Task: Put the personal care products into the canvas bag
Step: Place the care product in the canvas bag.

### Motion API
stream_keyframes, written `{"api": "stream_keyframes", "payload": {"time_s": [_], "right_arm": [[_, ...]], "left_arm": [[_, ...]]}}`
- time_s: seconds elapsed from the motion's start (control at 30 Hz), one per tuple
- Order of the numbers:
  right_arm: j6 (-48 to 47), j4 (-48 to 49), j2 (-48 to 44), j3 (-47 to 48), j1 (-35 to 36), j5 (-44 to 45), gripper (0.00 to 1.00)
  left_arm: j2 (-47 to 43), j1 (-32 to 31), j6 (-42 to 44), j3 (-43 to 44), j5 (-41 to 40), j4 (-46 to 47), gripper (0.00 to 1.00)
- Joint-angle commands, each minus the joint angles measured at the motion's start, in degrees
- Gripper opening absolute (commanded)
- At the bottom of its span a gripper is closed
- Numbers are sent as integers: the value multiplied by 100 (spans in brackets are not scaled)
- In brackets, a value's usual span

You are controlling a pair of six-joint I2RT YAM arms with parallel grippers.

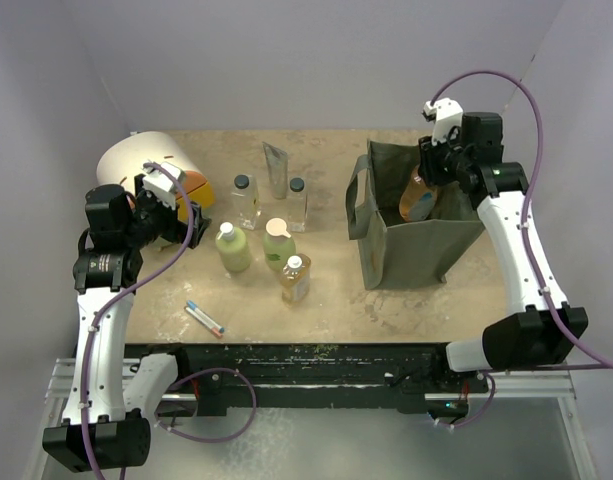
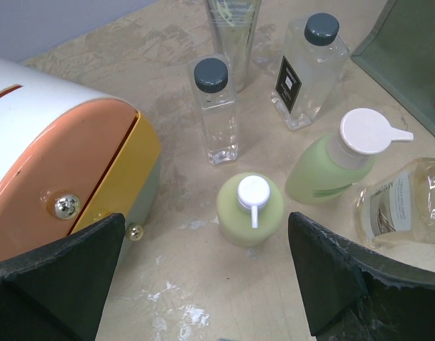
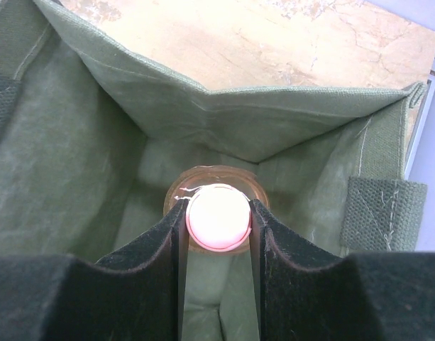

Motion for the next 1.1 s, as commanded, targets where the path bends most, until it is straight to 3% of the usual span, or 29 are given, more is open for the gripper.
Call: {"api": "stream_keyframes", "payload": {"time_s": [0.0,0.3,1.07], "right_arm": [[-119,1405,-311,3,-54,-80,0],[-255,1937,-208,-341,-108,47,0],[-384,1894,366,-477,-311,-5,0]], "left_arm": [[-91,35,-79,225,174,111,99],[-144,35,-40,190,173,99,99],[-253,35,-22,146,231,64,99]]}}
